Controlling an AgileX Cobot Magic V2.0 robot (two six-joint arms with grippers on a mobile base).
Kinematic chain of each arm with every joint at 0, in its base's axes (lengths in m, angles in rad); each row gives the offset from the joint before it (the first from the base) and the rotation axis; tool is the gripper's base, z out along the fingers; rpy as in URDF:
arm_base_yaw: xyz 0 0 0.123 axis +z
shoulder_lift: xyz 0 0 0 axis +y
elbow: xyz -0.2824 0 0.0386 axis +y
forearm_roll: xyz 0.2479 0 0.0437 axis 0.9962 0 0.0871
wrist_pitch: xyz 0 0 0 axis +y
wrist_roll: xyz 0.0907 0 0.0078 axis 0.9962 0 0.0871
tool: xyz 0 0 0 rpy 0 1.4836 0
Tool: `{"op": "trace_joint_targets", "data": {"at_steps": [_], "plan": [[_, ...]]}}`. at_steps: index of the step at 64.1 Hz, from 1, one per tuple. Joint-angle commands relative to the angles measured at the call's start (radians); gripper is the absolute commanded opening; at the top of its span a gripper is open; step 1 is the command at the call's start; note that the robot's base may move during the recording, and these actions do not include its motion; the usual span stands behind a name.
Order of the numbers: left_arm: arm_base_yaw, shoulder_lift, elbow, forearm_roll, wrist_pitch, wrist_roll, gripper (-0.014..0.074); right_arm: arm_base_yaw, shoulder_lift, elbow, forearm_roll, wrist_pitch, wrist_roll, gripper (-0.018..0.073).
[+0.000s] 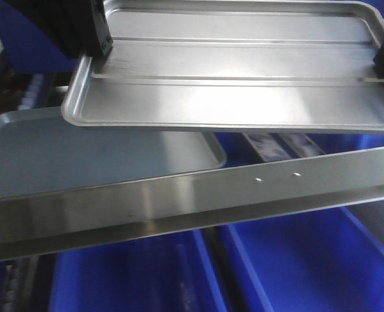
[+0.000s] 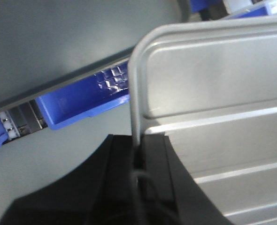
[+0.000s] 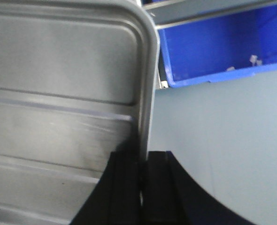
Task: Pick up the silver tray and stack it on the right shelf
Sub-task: 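Carry the tray over the larger grey-blue tray on the shelf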
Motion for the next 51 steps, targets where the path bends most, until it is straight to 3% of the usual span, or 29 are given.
{"op": "trace_joint_targets", "data": {"at_steps": [1, 51], "plan": [[-0.001, -0.033, -0.028, 0.037, 0.022, 0.019, -0.0093, -0.008, -0.026, -0.027, -0.057, -0.031, -0.016, 0.0056], [-0.001, -0.033, -0.028, 0.037, 0.022, 0.019, -0.0093, -0.008, -0.026, -0.027, -0.057, -0.031, -0.016, 0.0056]]}}
